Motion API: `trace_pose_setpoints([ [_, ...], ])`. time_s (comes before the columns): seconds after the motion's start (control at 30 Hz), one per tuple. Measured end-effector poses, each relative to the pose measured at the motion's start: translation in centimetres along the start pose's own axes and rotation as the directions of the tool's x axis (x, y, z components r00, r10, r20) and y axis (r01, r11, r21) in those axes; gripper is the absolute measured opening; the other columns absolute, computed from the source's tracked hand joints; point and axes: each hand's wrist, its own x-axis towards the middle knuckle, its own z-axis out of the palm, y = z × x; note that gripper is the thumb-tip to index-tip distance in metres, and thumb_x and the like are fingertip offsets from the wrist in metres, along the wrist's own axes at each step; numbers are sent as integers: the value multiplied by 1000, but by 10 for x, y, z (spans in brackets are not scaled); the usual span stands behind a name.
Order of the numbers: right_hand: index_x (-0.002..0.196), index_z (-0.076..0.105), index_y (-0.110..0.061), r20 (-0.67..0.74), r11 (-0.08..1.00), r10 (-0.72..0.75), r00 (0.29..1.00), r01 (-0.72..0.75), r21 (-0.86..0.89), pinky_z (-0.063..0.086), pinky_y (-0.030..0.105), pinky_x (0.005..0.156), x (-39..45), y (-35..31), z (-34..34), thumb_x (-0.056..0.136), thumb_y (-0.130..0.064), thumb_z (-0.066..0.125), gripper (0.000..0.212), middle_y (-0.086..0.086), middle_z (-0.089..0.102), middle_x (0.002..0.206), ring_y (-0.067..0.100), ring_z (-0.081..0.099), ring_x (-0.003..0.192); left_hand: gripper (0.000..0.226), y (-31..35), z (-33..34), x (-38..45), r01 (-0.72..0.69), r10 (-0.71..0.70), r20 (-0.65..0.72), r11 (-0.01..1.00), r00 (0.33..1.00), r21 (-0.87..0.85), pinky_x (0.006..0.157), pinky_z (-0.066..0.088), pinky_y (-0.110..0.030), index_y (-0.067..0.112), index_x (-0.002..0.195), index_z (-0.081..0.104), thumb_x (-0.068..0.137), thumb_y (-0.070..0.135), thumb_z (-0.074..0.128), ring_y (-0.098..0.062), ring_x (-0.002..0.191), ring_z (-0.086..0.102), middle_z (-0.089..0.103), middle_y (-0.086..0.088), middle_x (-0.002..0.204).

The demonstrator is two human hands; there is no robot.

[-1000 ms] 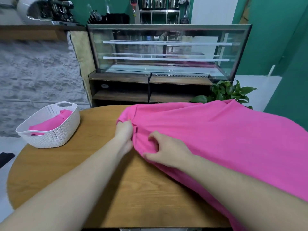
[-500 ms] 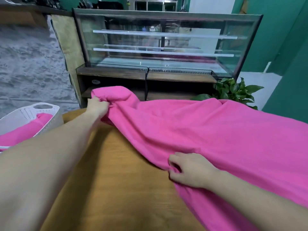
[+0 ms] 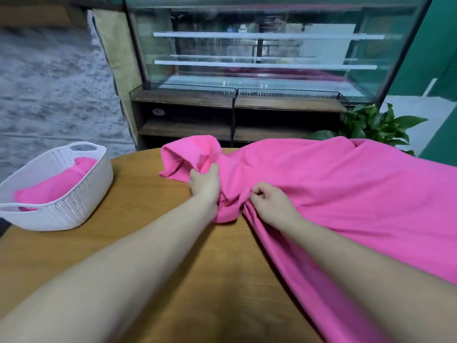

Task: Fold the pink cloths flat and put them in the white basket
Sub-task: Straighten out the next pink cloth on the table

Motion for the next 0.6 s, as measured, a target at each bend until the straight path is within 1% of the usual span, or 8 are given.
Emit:
trace_pose_setpoints([
  [0.1, 77, 53, -14, -25, 988, -2, 1000, 6, 153, 32, 19, 54, 2, -12, 5, 98, -20, 56, 22, -8, 47, 61, 5, 39, 55, 86, -26, 1, -12, 73, -76, -39, 995, 996, -75, 95, 52, -52, 20, 129, 56, 53, 62, 55, -35, 108, 62, 60, -14, 129],
  [0.17, 80, 54, -14, -15, 966, 6, 1000, -2, 257, 33, 15, 54, -1, -21, 5, 100, -23, 54, 22, -9, 48, 67, 6, 41, 62, 75, -33, -1, -39, 113, -116, -15, 985, 993, -129, 75, 57, -40, 13, 117, 61, 59, 61, 63, -27, 85, 66, 68, -9, 108],
  [0.27, 79, 55, -21, 24, 934, 17, 1000, -25, 356, 35, 11, 59, -7, -30, -3, 101, -25, 51, 23, -9, 58, 77, 5, 48, 71, 26, -38, -6, -89, 226, -200, 218, 969, 955, -99, 51, 46, -25, 16, 104, 59, 86, 34, 66, -10, 49, 54, 61, 3, 66],
  [0.33, 84, 61, -23, 96, 918, 4, 995, -42, 395, 42, 24, 74, -14, -32, -10, 100, -25, 53, 18, -6, 66, 87, 10, 55, 81, 13, -39, -7, -117, 277, -267, 386, 960, 883, 32, 52, 53, -24, 19, 104, 62, 94, 13, 56, -6, 50, 60, 67, 6, 66],
  [0.4, 94, 63, -27, 148, 910, -13, 989, -50, 412, 46, 32, 78, -26, -29, -17, 97, -24, 58, 6, -6, 67, 90, 10, 57, 80, 22, -37, -7, -124, 222, -217, 380, 975, 899, 33, 53, 54, -23, 18, 103, 66, 94, 4, 52, -6, 54, 61, 71, 5, 72],
  [0.47, 102, 59, -28, 55, 952, -97, 994, 77, 297, 47, 31, 80, -44, -21, -27, 91, -26, 65, 13, -10, 64, 91, 6, 56, 77, 22, -29, -11, -115, 124, -106, 312, 992, 944, -36, 55, 54, -26, 15, 104, 66, 94, 0, 53, -12, 58, 63, 72, -1, 76],
  [0.53, 92, 55, -30, -27, 967, -251, 968, 252, 32, 47, 31, 74, -68, -14, -42, 82, -41, 68, 20, -11, 60, 84, 5, 53, 74, 22, -16, -23, -95, 18, -2, 195, 996, 981, -85, 69, 58, -36, 11, 109, 65, 93, -2, 55, -22, 75, 65, 72, -10, 91],
  [0.6, 82, 52, -28, 87, 941, -289, 953, 299, -158, 47, 34, 70, -94, -12, -59, 76, -61, 65, 36, -9, 58, 76, 8, 52, 71, 28, -3, -43, -66, -8, 11, 25, 989, 1000, -144, 72, 58, -39, 10, 115, 62, 92, -5, 55, -23, 80, 63, 68, -9, 93],
])
